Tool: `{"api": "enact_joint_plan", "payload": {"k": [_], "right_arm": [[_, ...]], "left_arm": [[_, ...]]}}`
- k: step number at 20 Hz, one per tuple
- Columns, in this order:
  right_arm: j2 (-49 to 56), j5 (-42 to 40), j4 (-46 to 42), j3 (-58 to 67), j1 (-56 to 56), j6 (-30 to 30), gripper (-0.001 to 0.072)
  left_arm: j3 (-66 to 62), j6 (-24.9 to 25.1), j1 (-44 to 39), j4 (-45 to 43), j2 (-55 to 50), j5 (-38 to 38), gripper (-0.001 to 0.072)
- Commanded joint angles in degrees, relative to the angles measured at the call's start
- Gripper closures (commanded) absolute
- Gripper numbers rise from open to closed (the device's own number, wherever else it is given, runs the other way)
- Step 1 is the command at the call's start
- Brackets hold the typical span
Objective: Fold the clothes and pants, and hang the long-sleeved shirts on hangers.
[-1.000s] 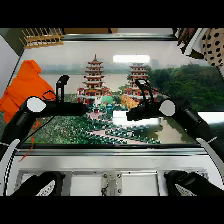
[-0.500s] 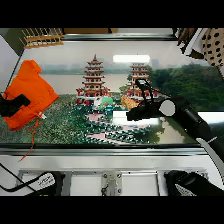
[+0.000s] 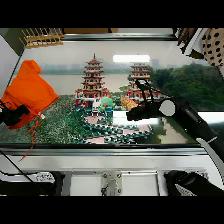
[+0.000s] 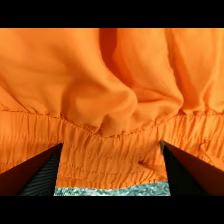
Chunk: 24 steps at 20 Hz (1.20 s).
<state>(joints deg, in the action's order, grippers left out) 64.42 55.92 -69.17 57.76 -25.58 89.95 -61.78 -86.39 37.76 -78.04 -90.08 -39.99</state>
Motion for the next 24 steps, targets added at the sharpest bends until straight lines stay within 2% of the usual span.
{"api": "enact_joint_plan", "payload": {"k": [1,3,5,6,8,11,13,15,18,21,23,24], "right_arm": [[0.0,0.0,0.0,0.0,0.0,0.0,0.0689],[0.0,0.0,0.0,0.0,0.0,0.0,0.0688],[0.0,0.0,0.0,0.0,0.0,0.0,0.0688],[0.0,0.0,0.0,0.0,0.0,0.0,0.0689],[0.0,0.0,0.0,0.0,0.0,0.0,0.0688],[0.0,-0.2,0.0,0.0,0.0,0.0,0.0688],[0.0,-0.7,4.6,0.1,0.0,-0.4,0.0690],[-0.6,-3.0,2.1,1.1,1.6,-4.0,0.0691],[-3.5,-3.2,-0.7,4.2,9.7,-3.8,0.0695],[-7.6,-3.1,-0.7,4.6,19.5,-3.8,0.0694],[-9.8,-3.1,-0.7,4.6,24.7,-3.8,0.0695],[-10.7,-3.1,-0.7,4.6,26.7,-3.8,0.0694]], "left_arm": [[1.4,-0.7,-1.5,0.0,-0.2,1.0,0.0044],[2.0,-2.2,-3.8,0.0,-1.6,0.9,0.0053],[2.0,-4.2,-5.8,0.0,-2.1,0.9,0.0660],[1.9,-4.2,-6.3,0.1,-1.9,0.6,0.0700],[0.3,-4.1,-8.5,0.1,0.3,-2.4,0.0700],[-0.3,-4.1,-17.4,0.2,11.6,-5.8,0.0699],[-0.3,-4.1,-28.7,0.6,20.4,-11.8,0.0699],[-0.3,-4.2,-37.9,6.1,24.9,-13.8,0.0699],[-0.3,-7.5,-54.7,13.1,27.8,-10.6,0.0699],[-0.3,-11.7,-71.7,13.2,25.2,-2.9,0.0699],[-0.3,-12.5,-80.5,13.3,21.1,2.8,0.0697],[-0.3,-12.7,-83.6,13.3,19.1,5.7,0.0456]]}}
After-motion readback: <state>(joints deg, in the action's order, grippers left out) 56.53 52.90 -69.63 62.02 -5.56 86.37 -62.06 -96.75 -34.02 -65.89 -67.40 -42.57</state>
